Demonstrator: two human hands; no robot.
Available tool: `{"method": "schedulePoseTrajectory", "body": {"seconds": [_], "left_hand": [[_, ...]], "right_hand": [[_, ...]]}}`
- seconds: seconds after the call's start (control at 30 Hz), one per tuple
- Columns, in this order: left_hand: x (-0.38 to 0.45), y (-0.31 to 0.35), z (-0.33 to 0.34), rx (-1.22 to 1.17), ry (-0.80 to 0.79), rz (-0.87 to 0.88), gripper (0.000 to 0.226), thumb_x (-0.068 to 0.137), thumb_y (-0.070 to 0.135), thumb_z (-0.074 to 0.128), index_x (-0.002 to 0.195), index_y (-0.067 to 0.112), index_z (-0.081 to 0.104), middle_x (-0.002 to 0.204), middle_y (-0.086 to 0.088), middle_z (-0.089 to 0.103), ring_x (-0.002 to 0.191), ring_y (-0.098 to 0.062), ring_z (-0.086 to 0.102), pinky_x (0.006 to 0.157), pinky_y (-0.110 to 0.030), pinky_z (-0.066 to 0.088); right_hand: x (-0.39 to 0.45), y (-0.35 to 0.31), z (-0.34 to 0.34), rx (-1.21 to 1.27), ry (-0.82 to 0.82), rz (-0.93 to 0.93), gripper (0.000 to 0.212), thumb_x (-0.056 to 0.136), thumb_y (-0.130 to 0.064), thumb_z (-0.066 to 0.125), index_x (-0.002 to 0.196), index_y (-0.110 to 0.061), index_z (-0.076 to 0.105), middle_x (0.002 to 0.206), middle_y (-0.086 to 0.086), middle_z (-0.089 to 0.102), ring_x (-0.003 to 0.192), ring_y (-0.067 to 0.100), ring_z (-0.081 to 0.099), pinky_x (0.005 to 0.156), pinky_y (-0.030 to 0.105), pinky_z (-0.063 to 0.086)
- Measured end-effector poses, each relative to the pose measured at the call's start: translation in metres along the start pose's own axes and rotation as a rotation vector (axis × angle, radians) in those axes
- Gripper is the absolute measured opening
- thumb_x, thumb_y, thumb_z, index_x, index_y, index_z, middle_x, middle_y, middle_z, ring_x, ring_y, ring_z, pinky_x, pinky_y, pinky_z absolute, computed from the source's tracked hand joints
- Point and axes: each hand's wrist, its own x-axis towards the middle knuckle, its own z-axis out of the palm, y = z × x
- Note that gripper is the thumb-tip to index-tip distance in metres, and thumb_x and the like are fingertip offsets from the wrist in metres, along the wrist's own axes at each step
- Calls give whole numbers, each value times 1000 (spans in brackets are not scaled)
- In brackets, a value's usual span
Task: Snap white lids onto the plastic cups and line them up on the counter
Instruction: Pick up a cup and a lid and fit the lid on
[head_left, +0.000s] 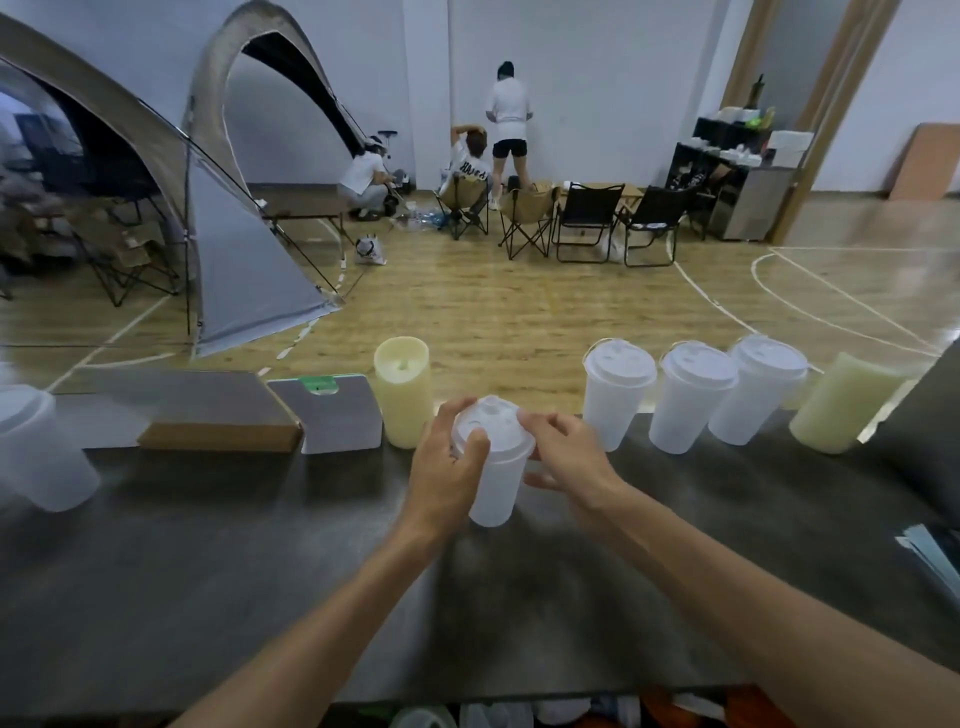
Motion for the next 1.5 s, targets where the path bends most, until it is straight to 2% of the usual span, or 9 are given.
{"method": "schedulePoseTrajectory", "body": {"seconds": [0.1,0.27,0.43,0.6,0.83,1.03,1.2,1.37,1.5], "left_hand": [[1,-1,1,-22,9,-2,53,78,54,44,126,34,55,120,1,62,105,-14,62,77,-26,49],[2,-4,-4,-32,-31,13,50,80,55,45,125,33,54,117,-1,61,104,-15,62,79,-29,53],[4,-6,-4,-71,-30,5,37,85,47,50,119,36,56,118,-2,61,105,-16,62,84,-35,55],[5,-10,-3,-88,-26,15,37,83,48,49,119,39,55,117,0,61,107,-18,61,90,-48,56],[7,-15,0,-106,-27,-1,38,82,51,49,118,40,54,117,-1,60,105,-17,62,90,-50,56],[7,-15,1,-116,-32,-18,44,85,50,50,127,37,53,123,-2,58,109,-20,62,92,-51,56],[6,-16,1,-132,-26,2,49,83,53,49,128,35,54,124,-1,57,110,-17,60,94,-50,55],[3,-17,2,-204,-111,-40,61,77,59,56,135,42,47,133,-1,55,120,-21,59,101,-50,51],[-1,-22,-1,-292,-142,-42,67,77,56,65,139,43,46,137,9,55,123,-13,58,103,-41,51]], "right_hand": [[11,-14,5,-46,-28,83,33,95,-44,63,110,-16,69,106,-1,74,100,15,69,84,37,61],[18,-25,13,-68,-23,117,30,90,-42,67,106,-17,72,97,-3,74,86,11,68,52,23,53],[14,-20,12,-13,1,139,32,88,-42,72,108,-17,74,106,-1,76,99,16,69,79,34,59],[6,-10,-2,122,-113,147,28,98,-30,61,114,-11,74,114,5,77,111,21,69,99,41,54],[1,1,12,135,45,48,26,101,-30,57,115,-14,73,116,8,74,114,29,67,100,50,54],[-13,17,16,255,-92,-74,23,100,-22,60,121,-22,69,119,1,75,116,21,69,104,42,52],[-16,29,21,313,-15,-172,75,84,-35,75,150,-17,44,137,0,65,125,14,62,110,39,47],[-14,29,21,259,21,-181,55,94,-25,70,146,-18,52,128,-5,69,115,9,68,96,29,54],[-13,28,17,262,-33,-176,62,87,-36,74,144,-21,54,130,-3,69,117,14,67,102,37,53]]}}
